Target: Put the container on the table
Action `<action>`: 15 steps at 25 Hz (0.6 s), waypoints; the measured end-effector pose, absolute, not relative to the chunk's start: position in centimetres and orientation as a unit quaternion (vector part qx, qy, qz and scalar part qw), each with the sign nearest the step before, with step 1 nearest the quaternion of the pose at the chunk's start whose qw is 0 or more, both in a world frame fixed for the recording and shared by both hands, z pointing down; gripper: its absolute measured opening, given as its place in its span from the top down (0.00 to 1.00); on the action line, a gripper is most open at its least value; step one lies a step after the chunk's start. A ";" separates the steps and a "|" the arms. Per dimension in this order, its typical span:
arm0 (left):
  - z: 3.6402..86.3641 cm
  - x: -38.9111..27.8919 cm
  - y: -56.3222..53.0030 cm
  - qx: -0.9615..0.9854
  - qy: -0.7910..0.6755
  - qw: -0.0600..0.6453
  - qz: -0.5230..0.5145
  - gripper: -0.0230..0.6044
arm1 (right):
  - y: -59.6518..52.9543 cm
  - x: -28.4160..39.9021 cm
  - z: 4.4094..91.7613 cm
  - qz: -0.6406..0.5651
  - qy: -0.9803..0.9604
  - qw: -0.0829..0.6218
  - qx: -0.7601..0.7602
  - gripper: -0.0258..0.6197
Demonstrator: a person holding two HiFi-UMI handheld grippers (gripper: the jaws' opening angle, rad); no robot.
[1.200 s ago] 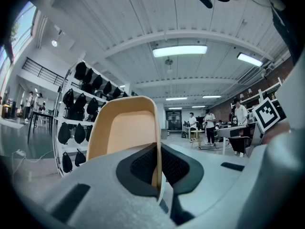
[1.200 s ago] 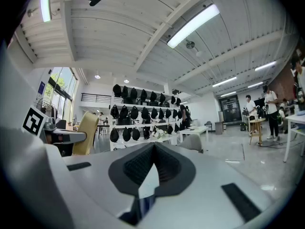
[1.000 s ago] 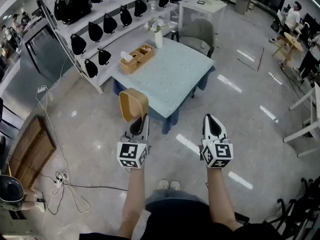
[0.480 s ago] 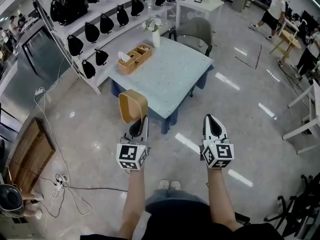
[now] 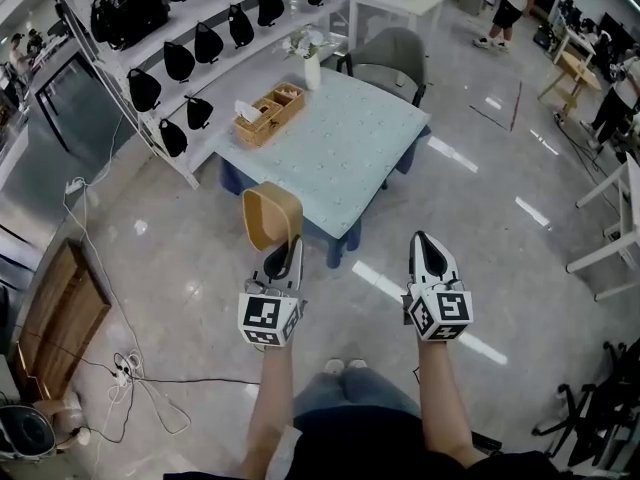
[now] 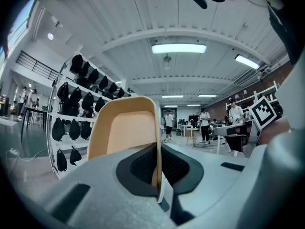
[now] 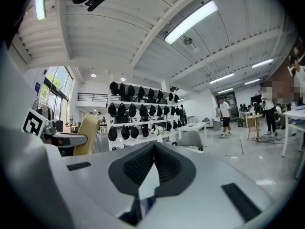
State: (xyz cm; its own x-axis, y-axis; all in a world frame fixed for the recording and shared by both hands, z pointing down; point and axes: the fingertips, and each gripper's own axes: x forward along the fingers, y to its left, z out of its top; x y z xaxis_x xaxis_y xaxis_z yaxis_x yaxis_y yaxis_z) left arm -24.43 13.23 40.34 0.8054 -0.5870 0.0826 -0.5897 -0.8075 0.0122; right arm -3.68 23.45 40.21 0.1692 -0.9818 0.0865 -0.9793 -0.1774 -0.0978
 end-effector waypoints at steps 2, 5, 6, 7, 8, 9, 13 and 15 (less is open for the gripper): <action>40.6 -24.5 12.7 0.950 -0.309 0.019 0.037 0.95 | 23.0 -3.8 40.4 -0.062 0.642 0.008 -0.764 0.96; 41.2 -24.3 12.0 0.950 -0.309 0.022 0.038 0.95 | 22.5 -3.4 40.8 -0.065 0.639 0.006 -0.767 0.96; 41.4 -24.2 11.7 0.950 -0.309 0.024 0.038 0.95 | 22.4 -3.2 40.9 -0.067 0.637 0.005 -0.768 0.96; 41.6 -24.0 11.4 0.949 -0.311 0.026 0.038 0.95 | 22.2 -2.8 41.0 -0.067 0.636 0.005 -0.769 0.96; 41.7 -23.8 11.0 0.949 -0.312 0.028 0.038 0.95 | 22.0 -2.4 41.0 -0.066 0.635 0.004 -0.769 0.96; 41.8 -23.5 10.7 0.949 -0.313 0.028 0.038 0.95 | 21.7 -2.0 41.0 -0.065 0.635 0.004 -0.770 0.96; 42.4 -21.7 8.5 0.947 -0.319 0.026 0.038 0.95 | 19.8 0.7 41.4 -0.059 0.635 0.011 -0.770 0.96; 42.8 -20.5 7.2 0.945 -0.325 0.023 0.040 0.95 | 18.3 2.4 41.9 -0.065 0.633 0.020 -0.771 0.96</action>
